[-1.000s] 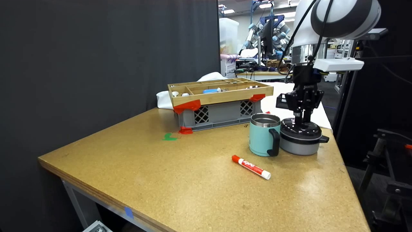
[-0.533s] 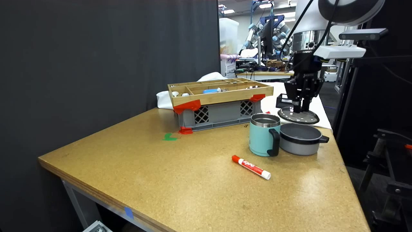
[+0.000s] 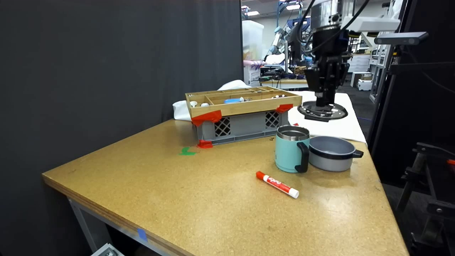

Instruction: Remove the black lid from the grey pot, put the red marker inside the pot, remove the marker from the pot

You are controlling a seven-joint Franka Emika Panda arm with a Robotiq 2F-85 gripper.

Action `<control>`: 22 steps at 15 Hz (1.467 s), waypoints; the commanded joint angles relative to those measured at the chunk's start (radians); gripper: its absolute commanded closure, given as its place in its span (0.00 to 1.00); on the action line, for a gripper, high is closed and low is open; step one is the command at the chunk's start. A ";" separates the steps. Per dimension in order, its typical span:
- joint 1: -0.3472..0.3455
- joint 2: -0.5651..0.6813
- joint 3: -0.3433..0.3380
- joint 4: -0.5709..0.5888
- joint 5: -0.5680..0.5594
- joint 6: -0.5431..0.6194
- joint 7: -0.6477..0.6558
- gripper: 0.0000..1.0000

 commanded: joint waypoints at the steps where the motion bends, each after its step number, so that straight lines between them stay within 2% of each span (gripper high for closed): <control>1: 0.051 0.029 0.068 0.077 -0.002 -0.112 0.016 0.91; 6: 0.164 0.126 0.173 0.099 -0.004 -0.101 0.041 0.91; 10: 0.213 0.220 0.183 0.049 -0.025 -0.024 0.043 0.91; 15: 0.185 0.350 0.148 0.011 0.035 0.130 -0.125 0.91; 21: 0.097 0.437 0.156 -0.028 0.165 0.279 -0.374 0.91; 22: 0.090 0.439 0.159 -0.030 0.179 0.282 -0.398 0.41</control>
